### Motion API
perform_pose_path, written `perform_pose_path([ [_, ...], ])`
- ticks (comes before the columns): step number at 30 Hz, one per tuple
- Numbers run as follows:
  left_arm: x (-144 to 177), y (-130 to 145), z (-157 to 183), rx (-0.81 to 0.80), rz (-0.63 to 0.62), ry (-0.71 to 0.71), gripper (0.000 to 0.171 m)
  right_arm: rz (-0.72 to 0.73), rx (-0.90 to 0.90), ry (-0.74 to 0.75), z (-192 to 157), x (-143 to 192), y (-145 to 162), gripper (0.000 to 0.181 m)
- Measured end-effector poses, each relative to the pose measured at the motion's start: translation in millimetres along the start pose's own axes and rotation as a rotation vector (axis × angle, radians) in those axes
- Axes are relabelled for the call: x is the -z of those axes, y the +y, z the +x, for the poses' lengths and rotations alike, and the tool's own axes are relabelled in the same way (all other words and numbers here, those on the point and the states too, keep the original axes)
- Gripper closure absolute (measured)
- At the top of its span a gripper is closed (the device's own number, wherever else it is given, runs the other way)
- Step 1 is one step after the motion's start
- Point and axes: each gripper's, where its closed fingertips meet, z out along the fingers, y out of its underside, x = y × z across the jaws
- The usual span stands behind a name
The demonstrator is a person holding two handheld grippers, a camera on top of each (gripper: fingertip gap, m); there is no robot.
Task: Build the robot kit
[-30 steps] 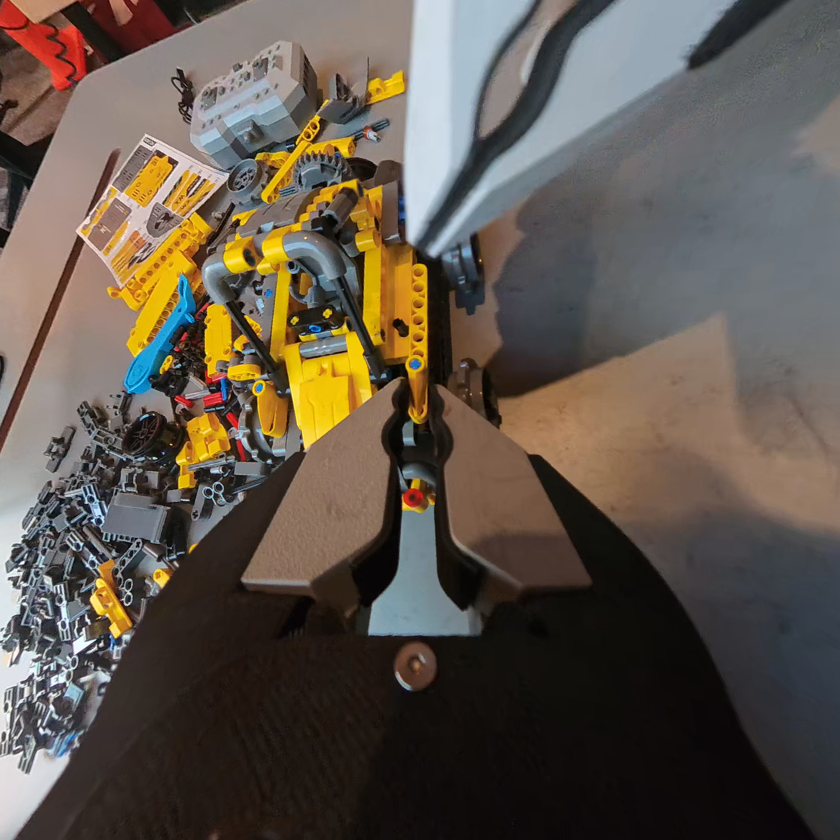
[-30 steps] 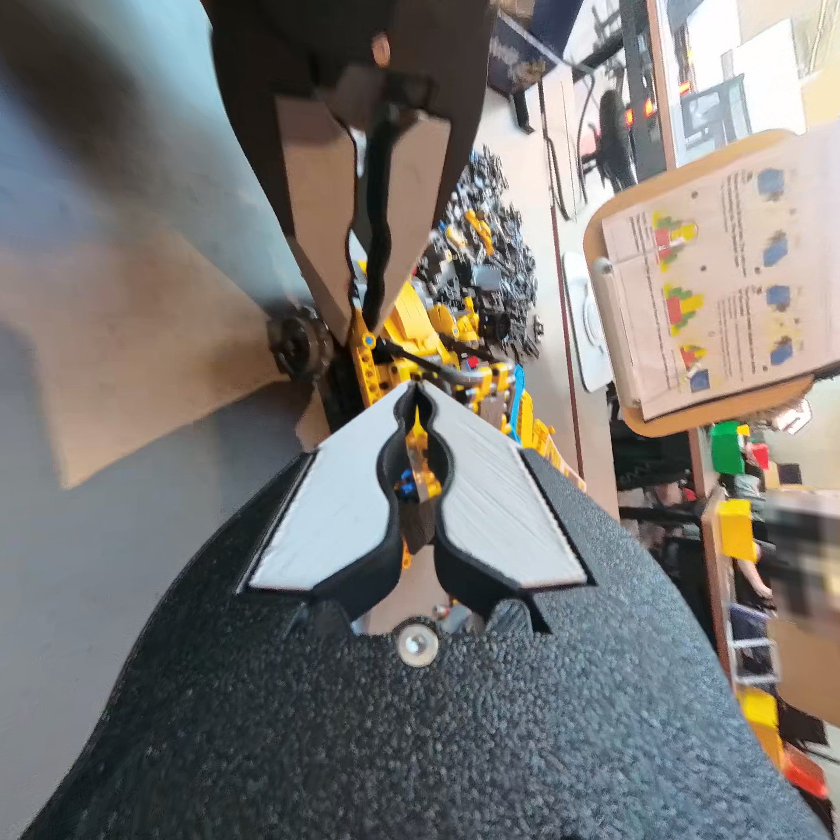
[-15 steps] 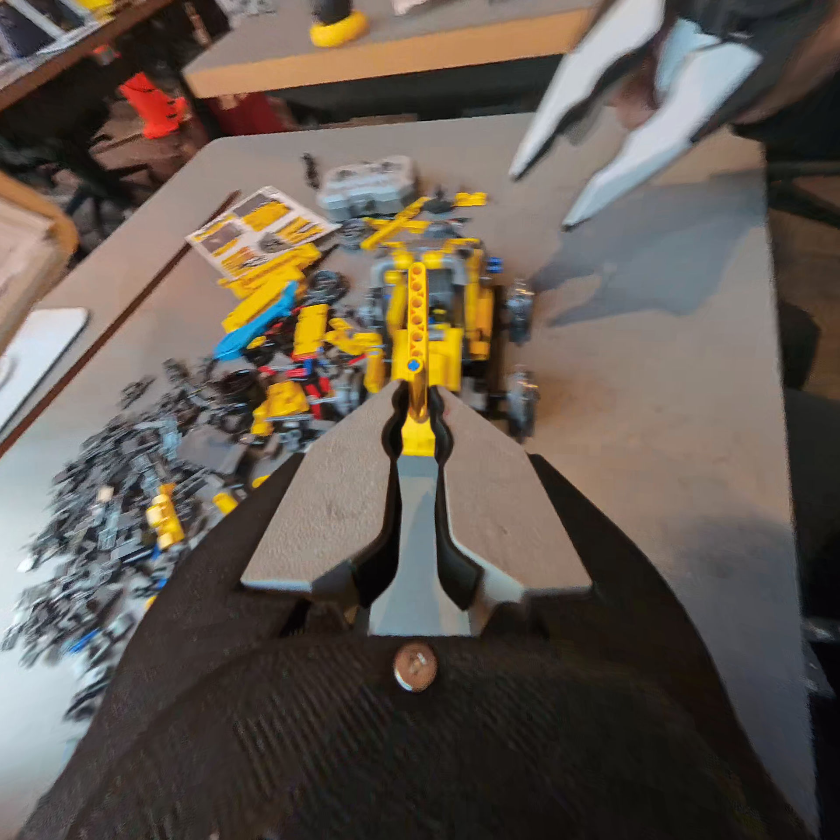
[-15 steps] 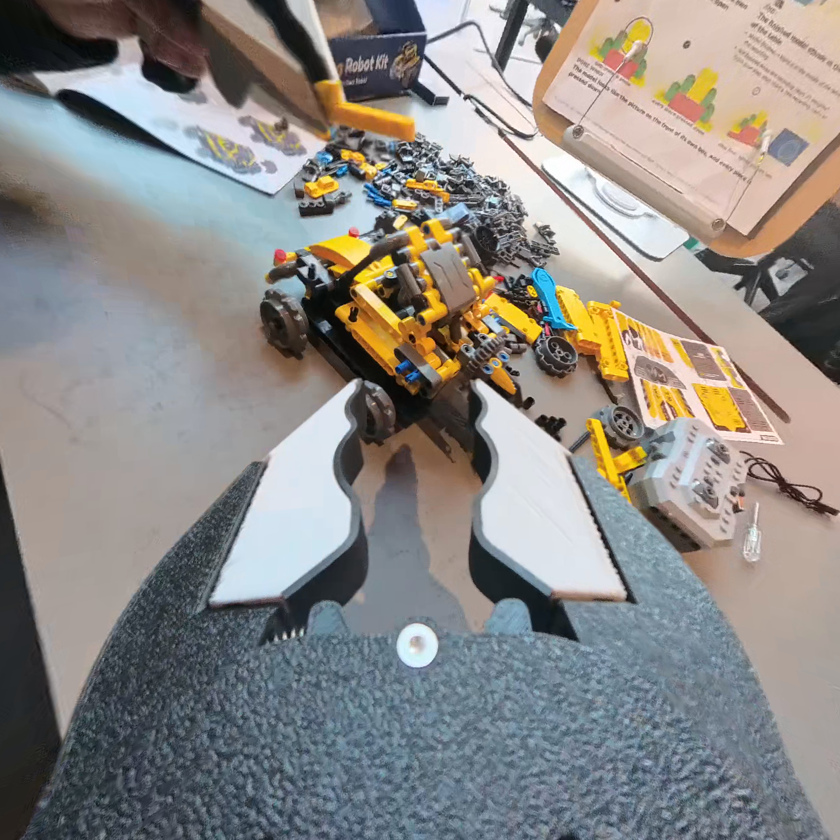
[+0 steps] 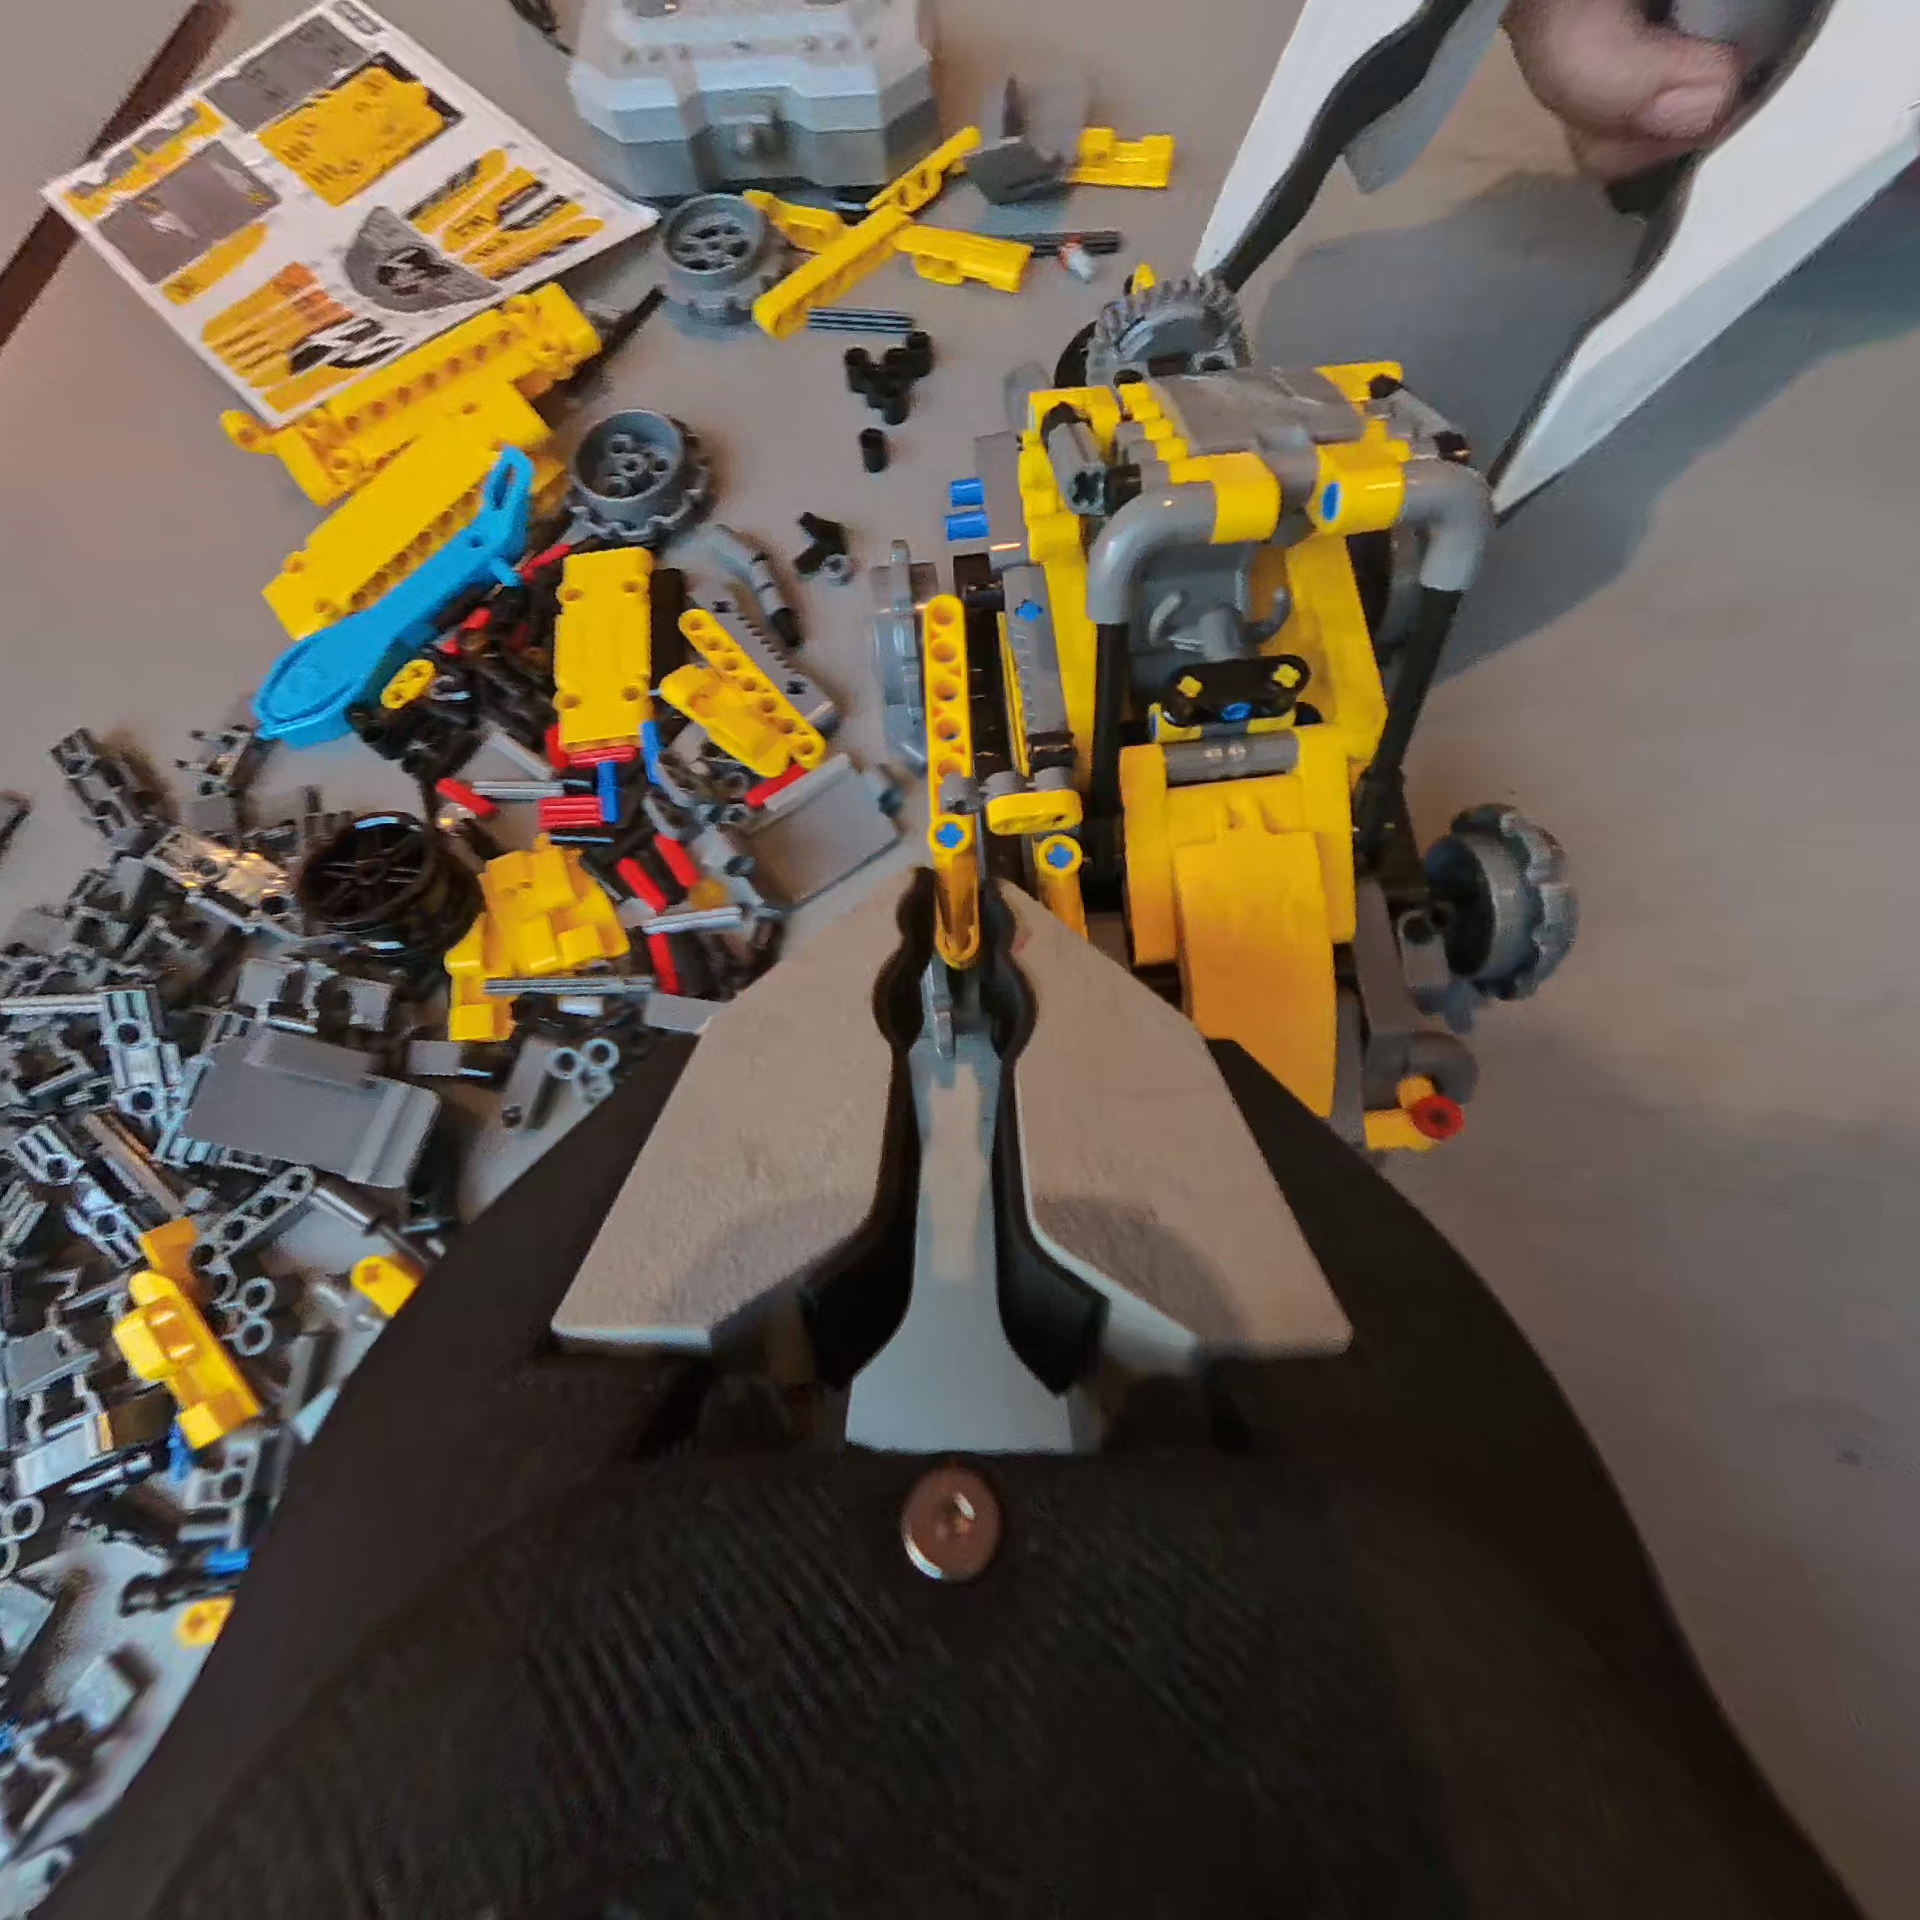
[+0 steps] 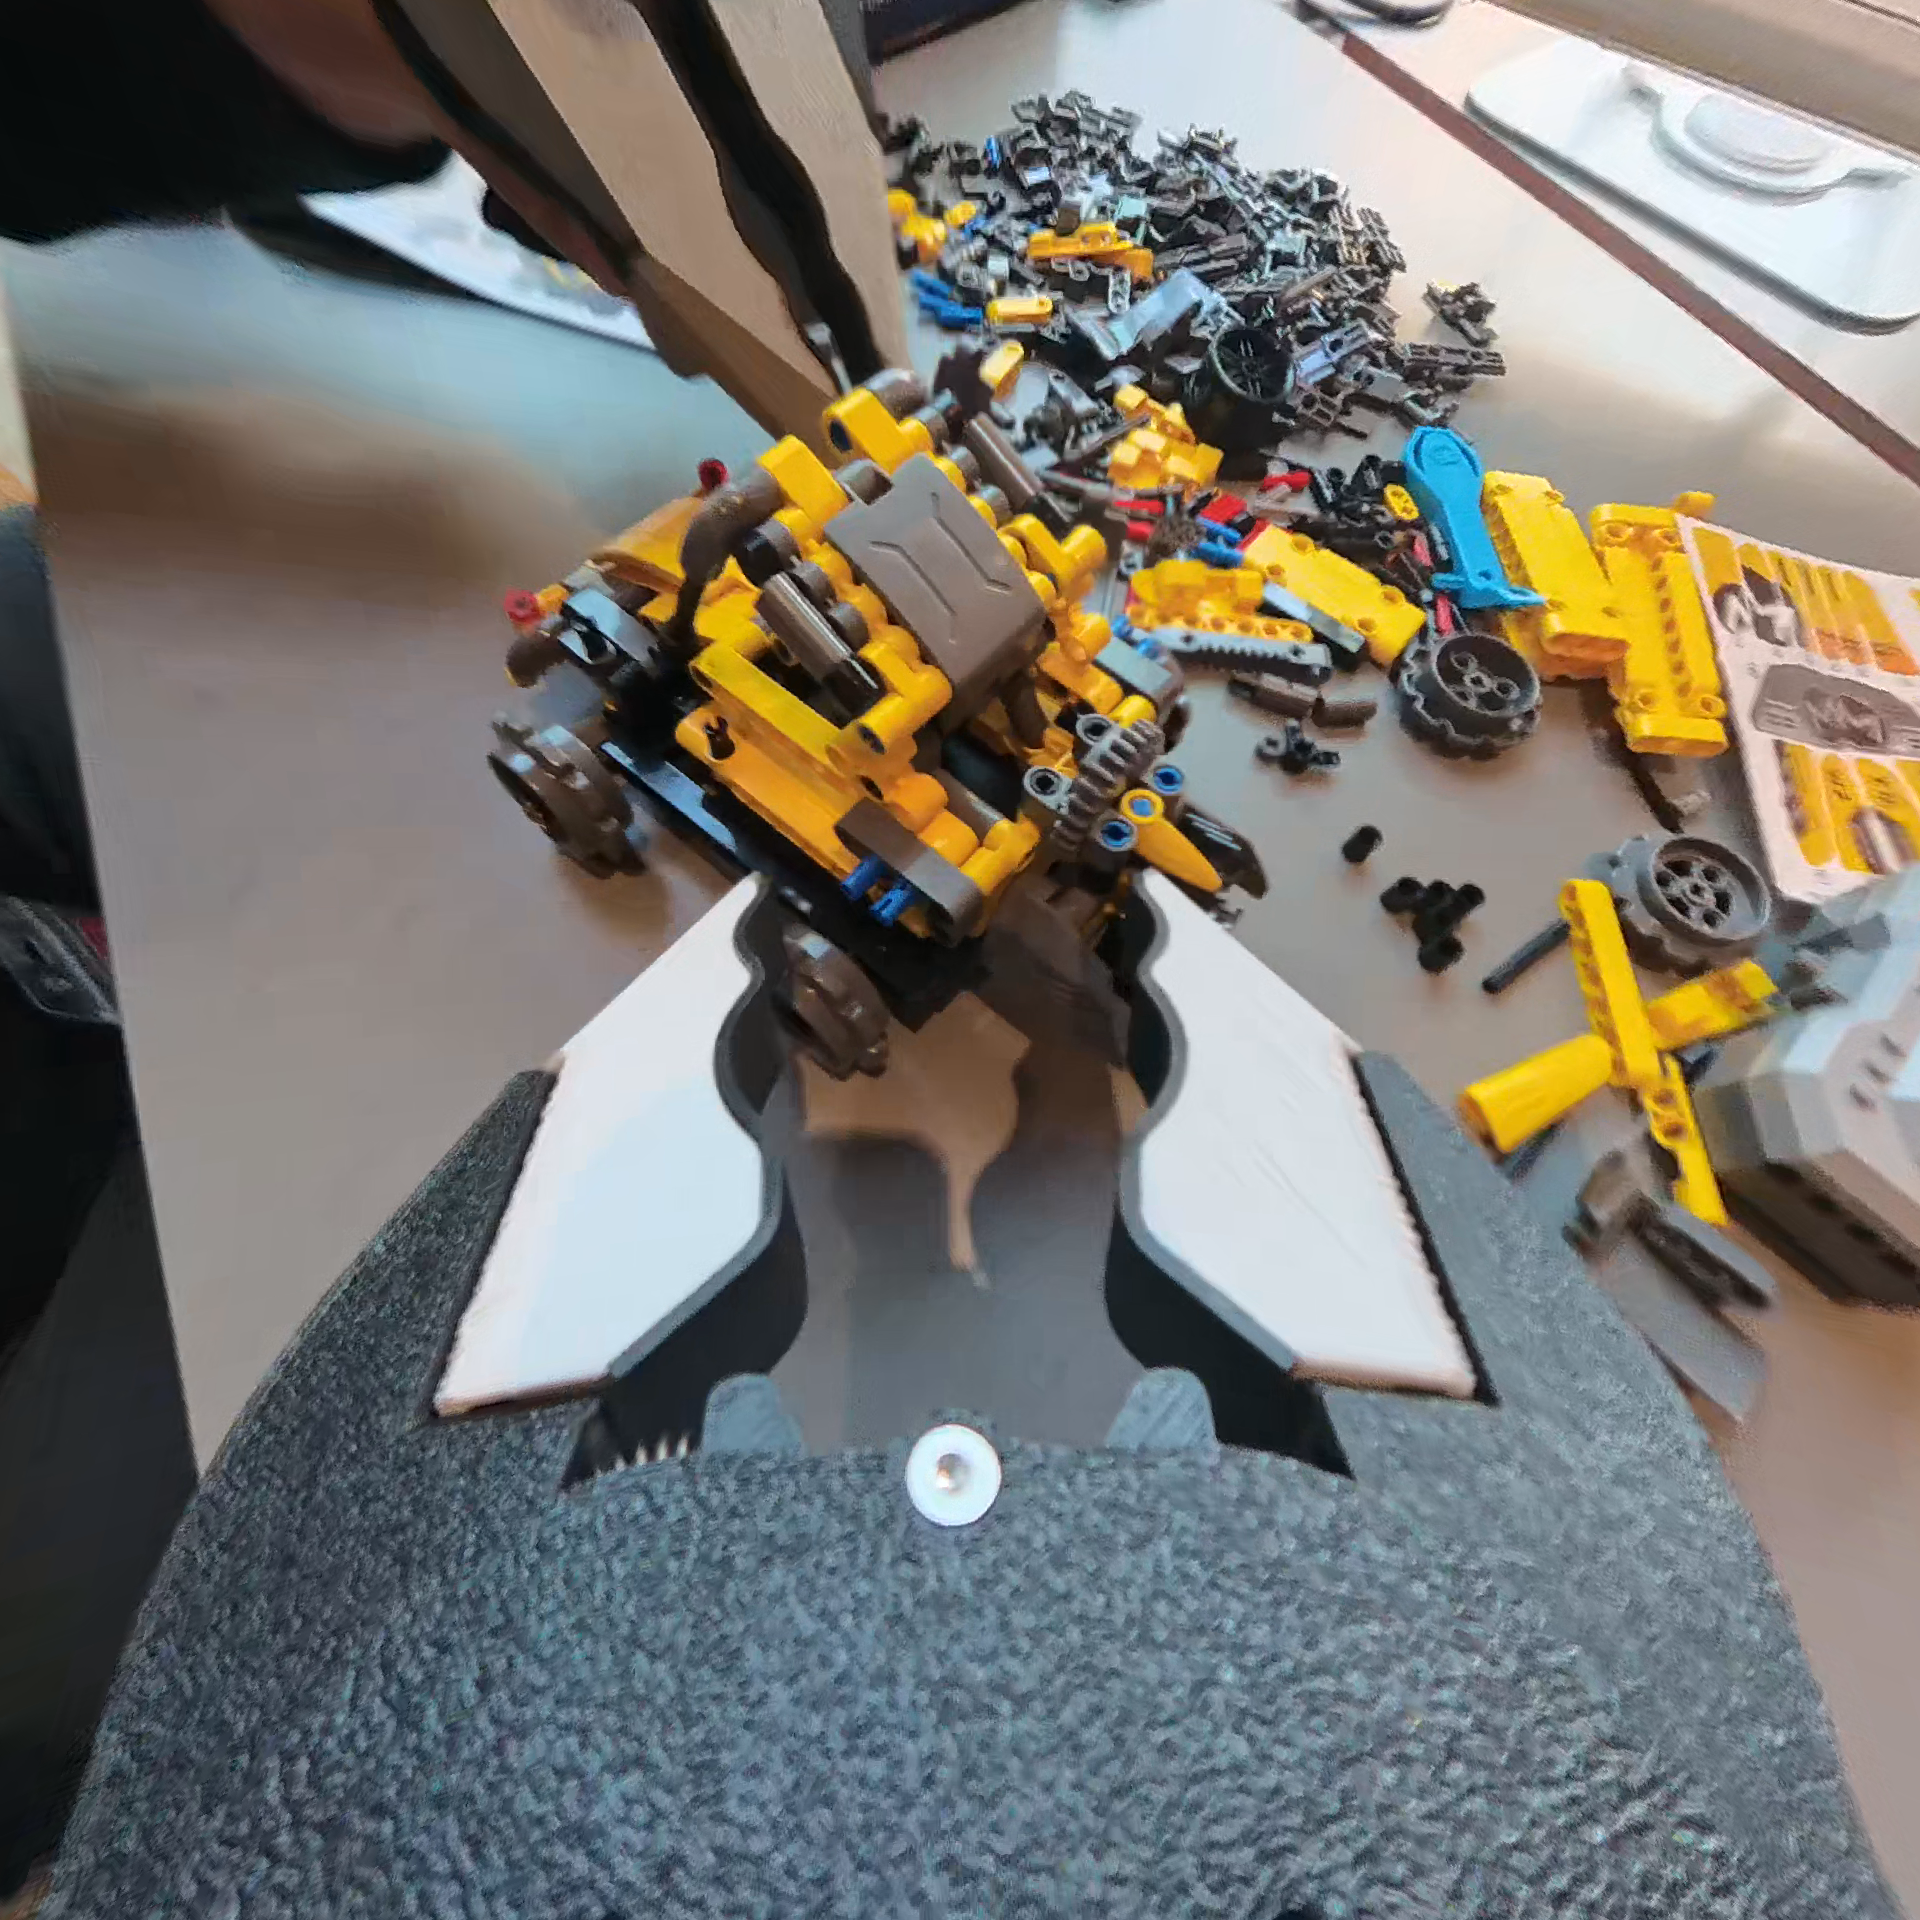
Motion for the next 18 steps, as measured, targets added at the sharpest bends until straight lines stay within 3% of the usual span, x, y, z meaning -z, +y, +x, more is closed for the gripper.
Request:
perform_pose_path([
  [5,22.5,-0.3,45.2,0.01,0.08,0.123,0.168,0.065,-0.033,0.097,-9.8,33.2,11.0,0.115],
  [9,46.5,15.5,32.0,0.059,0.128,0.019,0.168,0.11,-0.023,0.058,-37.6,49.0,14.3,0.121],
  [11,49.3,19.3,32.8,0.078,0.146,0.017,0.167,0.088,-0.023,0.06,-43.4,44.6,17.3,0.12],
  [14,40.8,21.8,44.6,0.085,0.147,0.057,0.168,-0.014,-0.055,0.118,-31.9,28.4,36.1,0.103],
  [16,33.2,21.9,57.7,0.08,0.148,0.104,0.168,-0.031,-0.095,0.066,-40.7,17.5,38.7,0.107],
  [17,29.5,21.9,64.8,0.081,0.151,0.128,0.168,-0.047,-0.084,0.04,-47.9,13.5,38.5,0.12],
  [18,26.8,21.4,70.4,0.079,0.159,0.142,0.168,-0.068,-0.063,0.076,-47.6,10.6,38.8,0.118],
])
